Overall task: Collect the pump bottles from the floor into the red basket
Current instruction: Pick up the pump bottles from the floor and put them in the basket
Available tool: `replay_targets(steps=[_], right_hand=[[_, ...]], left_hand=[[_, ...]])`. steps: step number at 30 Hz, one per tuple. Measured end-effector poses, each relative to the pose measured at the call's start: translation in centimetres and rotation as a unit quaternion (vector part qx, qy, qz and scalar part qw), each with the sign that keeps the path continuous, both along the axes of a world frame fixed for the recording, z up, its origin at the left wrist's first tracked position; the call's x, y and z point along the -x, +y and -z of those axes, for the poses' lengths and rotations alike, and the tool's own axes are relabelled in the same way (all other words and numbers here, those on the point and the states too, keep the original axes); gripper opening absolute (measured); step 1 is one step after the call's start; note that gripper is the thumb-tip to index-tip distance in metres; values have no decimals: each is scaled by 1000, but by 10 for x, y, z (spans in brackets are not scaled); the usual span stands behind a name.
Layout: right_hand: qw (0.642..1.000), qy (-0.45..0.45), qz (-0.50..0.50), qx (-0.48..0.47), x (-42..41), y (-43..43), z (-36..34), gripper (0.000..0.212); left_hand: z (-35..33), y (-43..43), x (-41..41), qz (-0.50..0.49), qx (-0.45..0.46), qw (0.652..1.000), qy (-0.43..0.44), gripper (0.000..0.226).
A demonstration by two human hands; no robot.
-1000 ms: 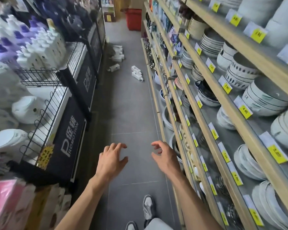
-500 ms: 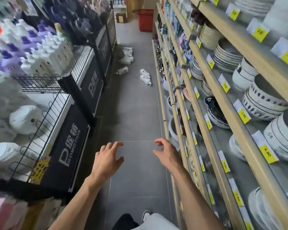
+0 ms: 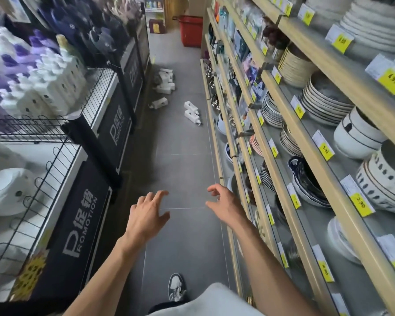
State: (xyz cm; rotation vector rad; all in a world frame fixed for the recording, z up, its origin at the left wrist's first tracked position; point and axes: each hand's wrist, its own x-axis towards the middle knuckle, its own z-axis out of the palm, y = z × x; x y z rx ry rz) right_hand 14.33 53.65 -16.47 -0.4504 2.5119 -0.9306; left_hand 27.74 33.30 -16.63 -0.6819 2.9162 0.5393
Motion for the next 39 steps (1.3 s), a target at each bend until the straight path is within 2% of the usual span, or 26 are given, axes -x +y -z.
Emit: replay_targets(steps=[6,14,24,39], right_hand=[[998,-5,2,-57,42,-34,-2,35],[999,2,25,-38,95,-69,-8,36],[998,-11,35,-48,205,-105,5,35],[999,-40,-19,-16,331,-207,9,33]], left_hand=[[-1,-48,45,6,3,1000,4,63],[1,-81,108,26,-11,1000,8,61],[-1,-114,208,10,-6,1000,14,62],[-2,-200,310,-53,-2,999,10,59]])
